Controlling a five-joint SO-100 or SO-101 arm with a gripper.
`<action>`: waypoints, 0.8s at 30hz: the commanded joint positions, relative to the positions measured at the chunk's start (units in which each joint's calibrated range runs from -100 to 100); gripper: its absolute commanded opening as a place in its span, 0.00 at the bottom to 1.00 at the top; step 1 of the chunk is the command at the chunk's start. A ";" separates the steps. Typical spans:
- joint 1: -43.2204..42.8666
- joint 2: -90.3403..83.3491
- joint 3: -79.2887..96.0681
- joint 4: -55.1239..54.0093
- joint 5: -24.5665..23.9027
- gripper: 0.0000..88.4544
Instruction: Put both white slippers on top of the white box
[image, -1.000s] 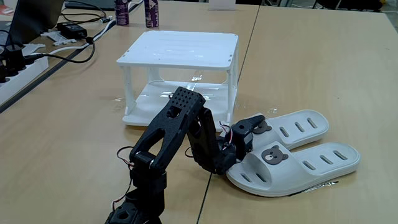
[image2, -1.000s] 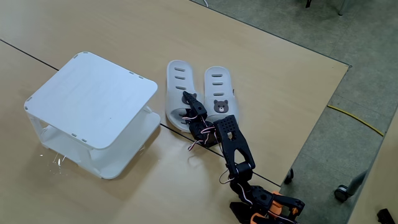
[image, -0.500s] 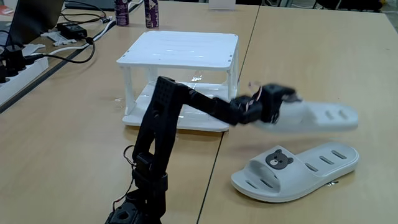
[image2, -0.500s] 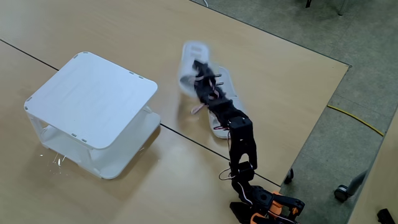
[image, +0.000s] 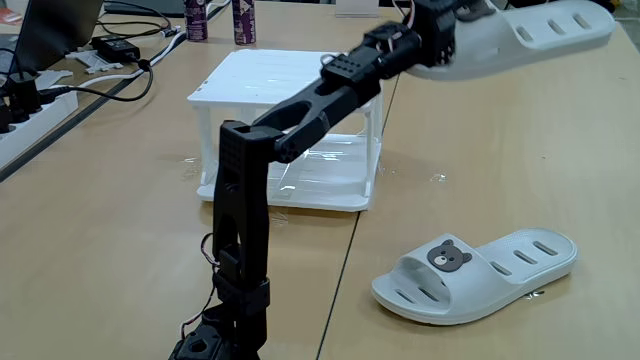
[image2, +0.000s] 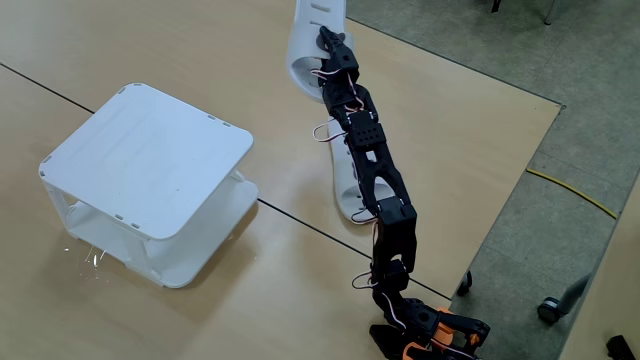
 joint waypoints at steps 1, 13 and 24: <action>-0.11 -9.04 -6.44 1.17 0.42 0.01; -30.70 -9.04 -6.62 1.26 0.42 0.01; -51.18 -8.54 -5.99 1.17 0.42 0.01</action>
